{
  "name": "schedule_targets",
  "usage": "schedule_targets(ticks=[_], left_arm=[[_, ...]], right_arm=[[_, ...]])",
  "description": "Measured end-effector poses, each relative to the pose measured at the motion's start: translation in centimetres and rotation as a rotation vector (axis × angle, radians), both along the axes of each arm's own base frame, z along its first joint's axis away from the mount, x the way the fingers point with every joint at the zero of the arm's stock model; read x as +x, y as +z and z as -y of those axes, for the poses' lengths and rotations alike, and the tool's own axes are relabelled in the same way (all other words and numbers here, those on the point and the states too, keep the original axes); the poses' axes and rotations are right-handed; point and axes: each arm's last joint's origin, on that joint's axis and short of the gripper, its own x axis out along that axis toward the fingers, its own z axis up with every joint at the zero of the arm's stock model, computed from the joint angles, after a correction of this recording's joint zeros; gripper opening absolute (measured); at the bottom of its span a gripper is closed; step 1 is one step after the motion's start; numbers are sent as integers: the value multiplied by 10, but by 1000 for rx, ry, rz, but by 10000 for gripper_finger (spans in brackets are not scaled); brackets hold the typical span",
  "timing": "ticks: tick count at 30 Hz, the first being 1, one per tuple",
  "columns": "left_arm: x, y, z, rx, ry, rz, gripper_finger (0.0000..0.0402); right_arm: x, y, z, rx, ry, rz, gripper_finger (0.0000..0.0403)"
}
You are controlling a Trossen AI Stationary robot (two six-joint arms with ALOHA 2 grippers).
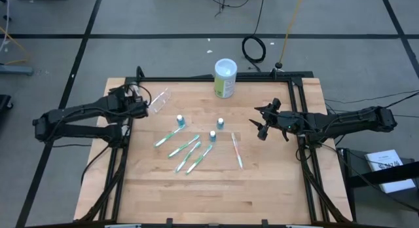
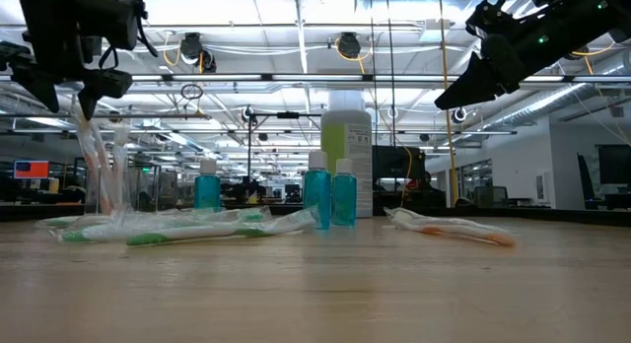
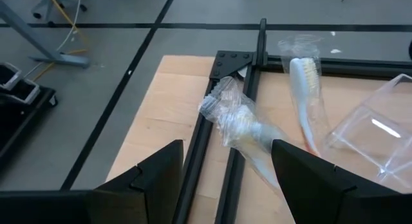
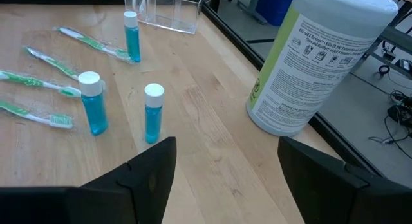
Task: Pick & Place toothbrushing station
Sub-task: Put the orange toothbrush into the left section of the transparent organizer
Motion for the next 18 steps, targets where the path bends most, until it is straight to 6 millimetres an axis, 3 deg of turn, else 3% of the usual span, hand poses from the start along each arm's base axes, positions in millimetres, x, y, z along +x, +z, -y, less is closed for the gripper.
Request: schedule_targets(ticks=[18], left_arm=[[12,23,13,10,-179,72,239]], right_arm=[[2,0,-2,57,34,27,263]])
